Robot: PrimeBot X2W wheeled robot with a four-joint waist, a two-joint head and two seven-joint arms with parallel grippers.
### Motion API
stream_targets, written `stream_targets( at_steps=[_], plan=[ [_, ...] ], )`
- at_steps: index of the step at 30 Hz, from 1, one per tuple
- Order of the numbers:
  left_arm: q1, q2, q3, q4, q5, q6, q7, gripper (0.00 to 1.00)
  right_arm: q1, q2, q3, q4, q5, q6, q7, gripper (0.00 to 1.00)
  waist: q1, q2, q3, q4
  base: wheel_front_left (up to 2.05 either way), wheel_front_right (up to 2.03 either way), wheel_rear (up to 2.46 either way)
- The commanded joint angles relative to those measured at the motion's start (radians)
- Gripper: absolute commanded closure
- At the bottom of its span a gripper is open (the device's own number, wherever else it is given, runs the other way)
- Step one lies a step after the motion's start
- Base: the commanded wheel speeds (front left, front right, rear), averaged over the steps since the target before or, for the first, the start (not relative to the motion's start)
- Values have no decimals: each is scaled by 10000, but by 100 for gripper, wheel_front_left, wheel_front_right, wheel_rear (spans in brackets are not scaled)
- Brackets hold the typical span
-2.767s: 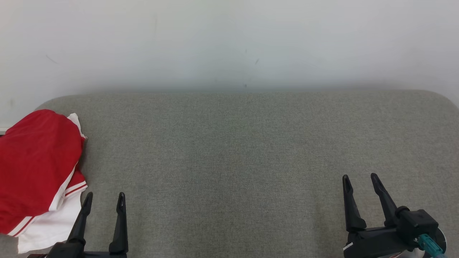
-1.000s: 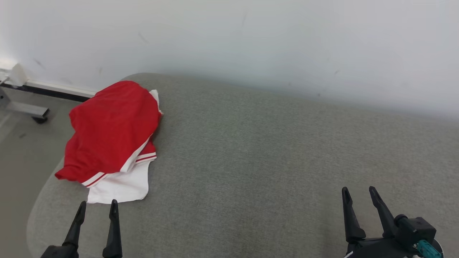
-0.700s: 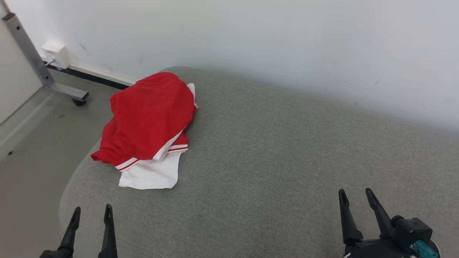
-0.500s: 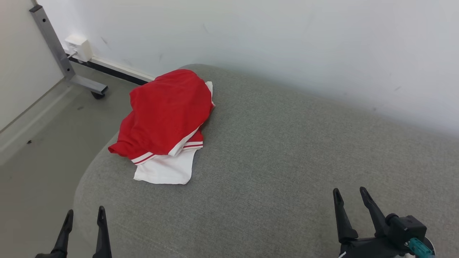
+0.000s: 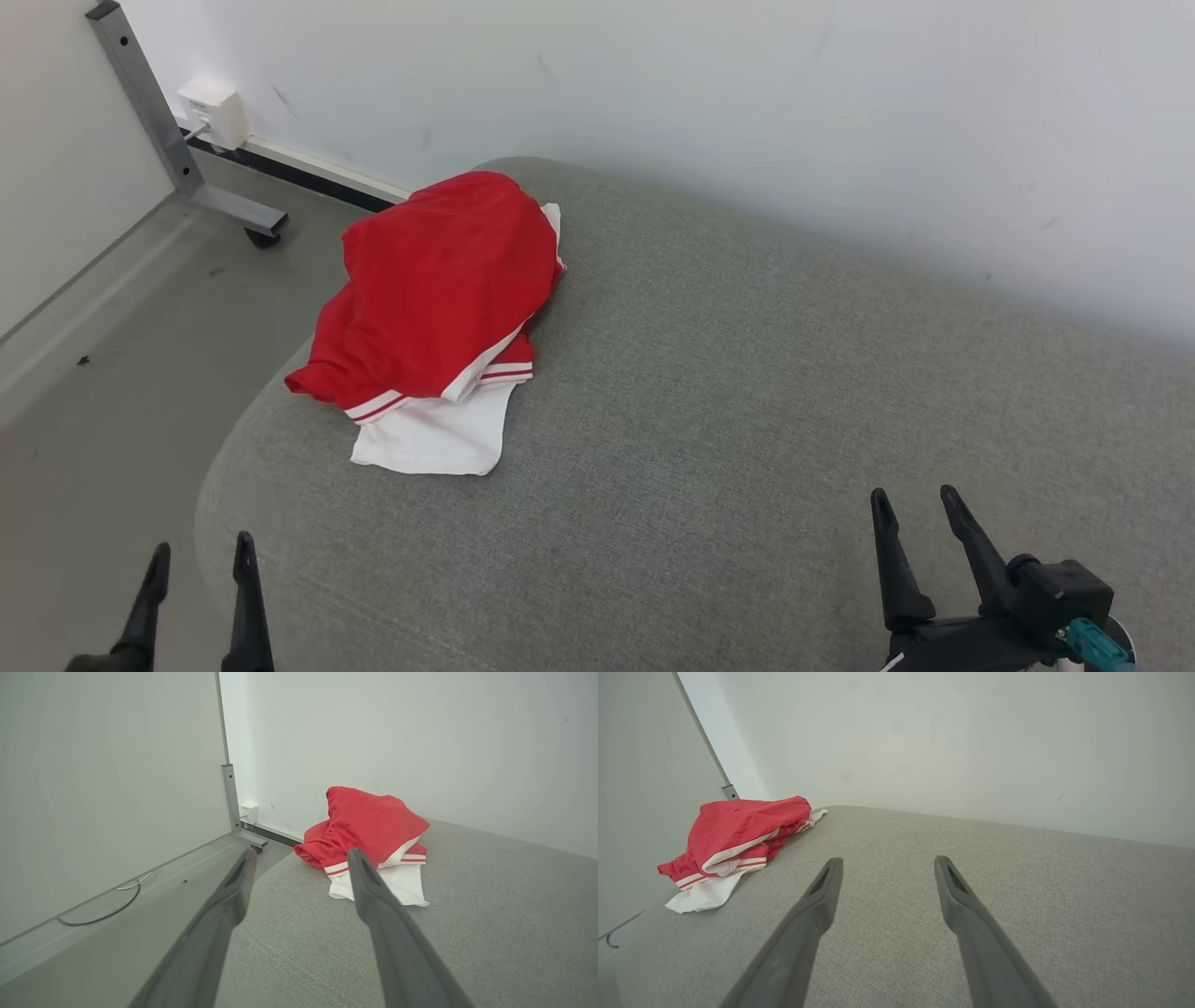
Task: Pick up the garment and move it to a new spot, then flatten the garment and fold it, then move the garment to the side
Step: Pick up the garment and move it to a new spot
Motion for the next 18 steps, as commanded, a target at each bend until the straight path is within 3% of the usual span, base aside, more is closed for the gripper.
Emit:
stream_targets(
  at_steps=[1,8,18],
  plan=[
    [-323,101,85,-35,-196,-23,67,0,-6,-23,-74,-41,-59,-21,-48,0,0,0,125,-172,0,0,0],
    [-1894,579,670,33,-843,-169,395,0,-433,-21,-460,-484,-546,-21,223,0,0,0,920,-991,0,0,0],
    [-4265,1685,1506,869,-1577,-516,556,0,-1154,-23,-700,-1160,-857,-21,226,0,0,0,2469,-2825,0,0,0]
  ],
)
